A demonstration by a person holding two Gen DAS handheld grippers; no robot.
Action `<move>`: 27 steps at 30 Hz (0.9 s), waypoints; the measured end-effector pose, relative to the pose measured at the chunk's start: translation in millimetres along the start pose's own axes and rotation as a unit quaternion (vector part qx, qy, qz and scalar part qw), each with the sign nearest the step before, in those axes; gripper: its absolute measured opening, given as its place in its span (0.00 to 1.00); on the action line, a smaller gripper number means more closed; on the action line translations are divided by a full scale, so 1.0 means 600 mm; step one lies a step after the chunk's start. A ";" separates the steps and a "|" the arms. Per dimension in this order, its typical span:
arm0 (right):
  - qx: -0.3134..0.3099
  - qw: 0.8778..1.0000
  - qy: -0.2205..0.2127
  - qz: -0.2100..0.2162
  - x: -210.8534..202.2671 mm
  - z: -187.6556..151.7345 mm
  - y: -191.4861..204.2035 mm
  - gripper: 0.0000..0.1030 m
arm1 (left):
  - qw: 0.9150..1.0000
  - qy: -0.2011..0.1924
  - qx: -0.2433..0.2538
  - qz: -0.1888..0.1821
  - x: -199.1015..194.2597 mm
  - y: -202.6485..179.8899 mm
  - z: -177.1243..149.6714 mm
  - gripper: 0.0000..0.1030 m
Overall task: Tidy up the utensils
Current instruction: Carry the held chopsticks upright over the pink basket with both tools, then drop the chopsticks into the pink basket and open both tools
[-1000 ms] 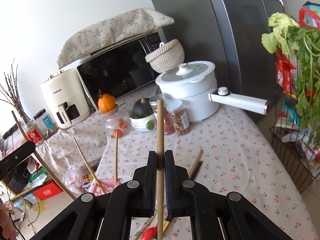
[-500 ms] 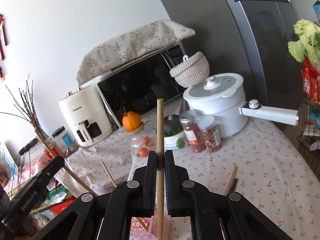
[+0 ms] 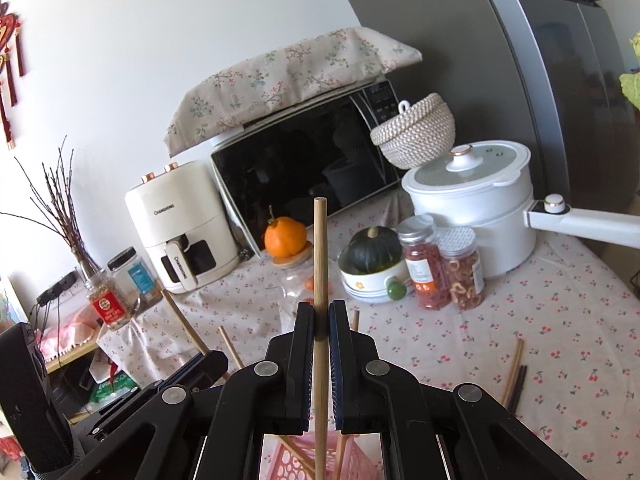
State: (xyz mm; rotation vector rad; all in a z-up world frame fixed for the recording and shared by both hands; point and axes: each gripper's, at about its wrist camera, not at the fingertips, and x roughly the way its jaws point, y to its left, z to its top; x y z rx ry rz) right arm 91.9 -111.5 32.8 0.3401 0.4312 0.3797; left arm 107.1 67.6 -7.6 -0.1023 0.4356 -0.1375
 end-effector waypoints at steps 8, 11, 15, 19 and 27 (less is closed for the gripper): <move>-0.012 0.999 0.050 0.000 0.044 -0.026 0.002 0.10 | 0.999 0.030 -0.018 0.004 0.007 0.009 -0.001 0.08; -0.006 0.998 0.056 0.014 0.042 -0.027 -0.002 0.12 | 0.999 0.041 -0.027 0.007 -0.001 0.013 0.003 0.17; 0.006 0.998 0.052 0.027 0.023 -0.019 -0.012 0.22 | 0.998 0.048 -0.033 0.010 -0.021 0.013 0.005 0.39; 0.009 0.999 0.040 0.017 -0.004 -0.006 -0.029 0.41 | 0.997 0.064 -0.050 0.001 -0.040 0.013 0.006 0.64; -0.010 0.995 0.079 -0.055 -0.021 -0.015 -0.087 0.70 | 0.990 0.127 -0.057 -0.012 -0.047 -0.007 -0.018 0.82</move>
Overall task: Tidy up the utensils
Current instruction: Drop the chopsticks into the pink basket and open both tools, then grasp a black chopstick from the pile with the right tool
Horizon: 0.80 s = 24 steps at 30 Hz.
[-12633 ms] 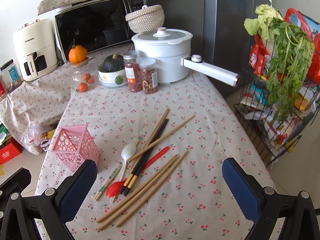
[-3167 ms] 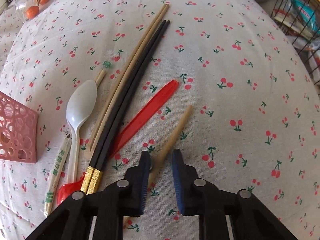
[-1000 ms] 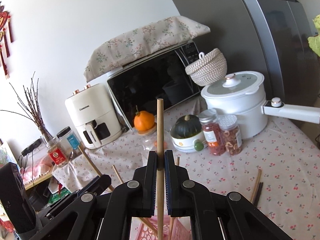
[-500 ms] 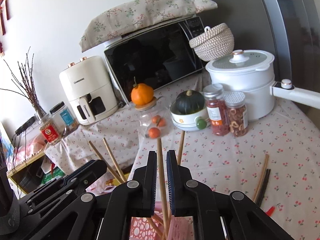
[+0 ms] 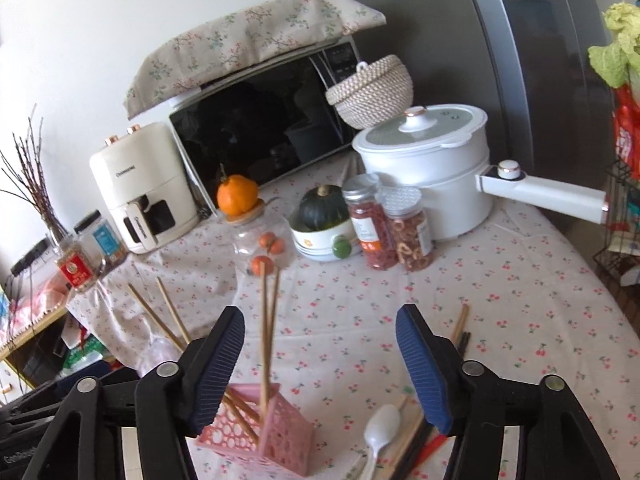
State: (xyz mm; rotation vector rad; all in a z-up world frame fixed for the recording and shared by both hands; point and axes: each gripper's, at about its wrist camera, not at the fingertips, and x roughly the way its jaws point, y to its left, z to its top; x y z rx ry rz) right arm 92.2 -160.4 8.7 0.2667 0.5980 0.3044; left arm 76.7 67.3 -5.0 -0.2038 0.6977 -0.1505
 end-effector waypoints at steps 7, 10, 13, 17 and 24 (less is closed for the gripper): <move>-0.025 0.993 0.092 -0.065 0.035 -0.044 -0.055 0.74 | 0.998 0.058 0.031 -0.001 0.022 -0.024 -0.037 0.83; -0.020 0.987 0.131 -0.085 0.049 -0.065 -0.083 0.74 | 0.996 0.081 0.036 -0.003 0.034 -0.027 -0.056 0.83; -0.003 0.981 0.168 -0.097 0.063 -0.083 -0.113 0.74 | 0.994 0.105 0.039 -0.005 0.046 -0.023 -0.078 0.83; 0.034 0.973 0.206 -0.095 0.090 -0.102 -0.153 0.74 | 0.992 0.118 0.043 -0.010 0.060 -0.016 -0.104 0.83; 0.093 0.962 0.244 -0.083 0.144 -0.115 -0.197 0.73 | 0.988 0.148 0.048 -0.023 0.080 -0.003 -0.151 0.83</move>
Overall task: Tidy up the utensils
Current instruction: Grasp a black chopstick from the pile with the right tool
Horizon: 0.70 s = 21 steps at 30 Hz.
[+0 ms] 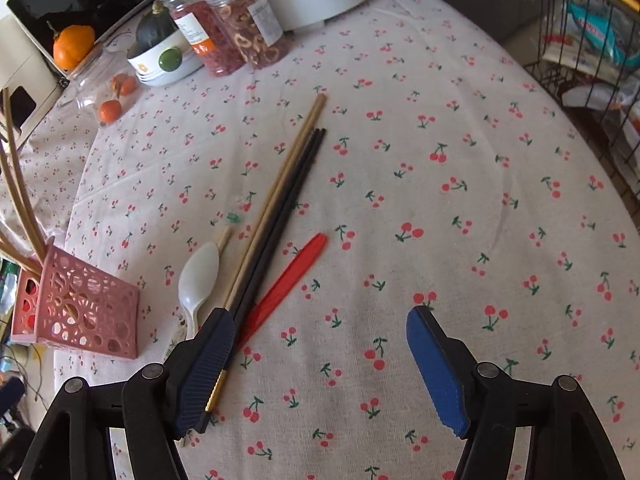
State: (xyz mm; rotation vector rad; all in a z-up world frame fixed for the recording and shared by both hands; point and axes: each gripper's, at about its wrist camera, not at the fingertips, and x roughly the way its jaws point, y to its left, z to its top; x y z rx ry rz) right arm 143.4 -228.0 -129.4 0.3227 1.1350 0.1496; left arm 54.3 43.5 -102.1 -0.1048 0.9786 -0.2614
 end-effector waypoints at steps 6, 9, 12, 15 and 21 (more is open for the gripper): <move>0.010 1.000 0.009 0.024 0.050 0.031 -0.002 0.46 | 1.000 0.001 0.003 0.007 0.011 -0.005 -0.018 0.82; 0.011 0.999 0.016 0.043 0.078 0.046 0.008 0.36 | 1.000 0.004 -0.008 -0.005 0.014 -0.014 -0.025 0.78; 0.010 0.999 0.018 0.042 0.099 0.064 0.017 0.27 | 1.000 0.013 -0.013 -0.014 0.020 -0.026 -0.029 0.72; 0.012 0.999 0.017 0.025 0.113 0.083 0.016 0.21 | 0.999 0.026 -0.010 -0.022 0.029 -0.037 -0.032 0.64; 0.002 1.000 0.013 0.019 0.130 0.098 0.023 0.16 | 0.998 0.047 -0.012 -0.033 0.046 -0.043 -0.032 0.49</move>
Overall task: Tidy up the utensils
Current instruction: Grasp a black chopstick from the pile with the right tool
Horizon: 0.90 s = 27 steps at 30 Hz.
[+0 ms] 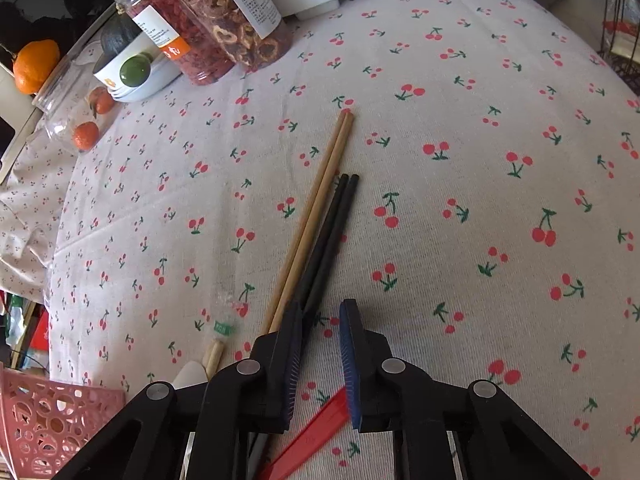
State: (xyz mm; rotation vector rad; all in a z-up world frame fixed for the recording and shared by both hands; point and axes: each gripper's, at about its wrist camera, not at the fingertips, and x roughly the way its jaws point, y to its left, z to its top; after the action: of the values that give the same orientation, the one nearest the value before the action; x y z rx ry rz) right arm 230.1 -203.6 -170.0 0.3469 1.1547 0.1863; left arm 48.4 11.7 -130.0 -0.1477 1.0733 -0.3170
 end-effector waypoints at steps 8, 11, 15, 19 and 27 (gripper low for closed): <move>-0.027 0.998 0.032 -0.046 0.003 0.000 0.024 0.15 | 1.000 0.007 0.007 -0.013 0.005 -0.016 0.016 0.43; -0.063 0.993 0.049 -0.088 0.011 -0.003 0.047 0.14 | 1.000 0.008 0.011 -0.018 0.004 -0.025 0.023 0.43; -0.090 0.986 0.057 -0.127 0.019 -0.003 0.065 0.11 | 1.000 0.012 0.009 -0.019 0.003 -0.034 0.035 0.42; -0.040 0.996 0.051 -0.057 0.000 -0.012 0.029 0.05 | 1.000 0.006 0.025 -0.017 -0.008 -0.058 0.056 0.38; 0.014 1.000 0.012 0.010 -0.125 -0.046 -0.038 0.05 | 0.996 0.013 0.086 -0.011 0.019 -0.155 0.113 0.34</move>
State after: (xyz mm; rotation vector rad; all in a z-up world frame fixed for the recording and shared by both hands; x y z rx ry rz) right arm 174.0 -243.8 -123.6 0.3810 1.1794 0.1919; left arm 96.2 -82.1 -82.3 -0.0007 1.0652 -0.4310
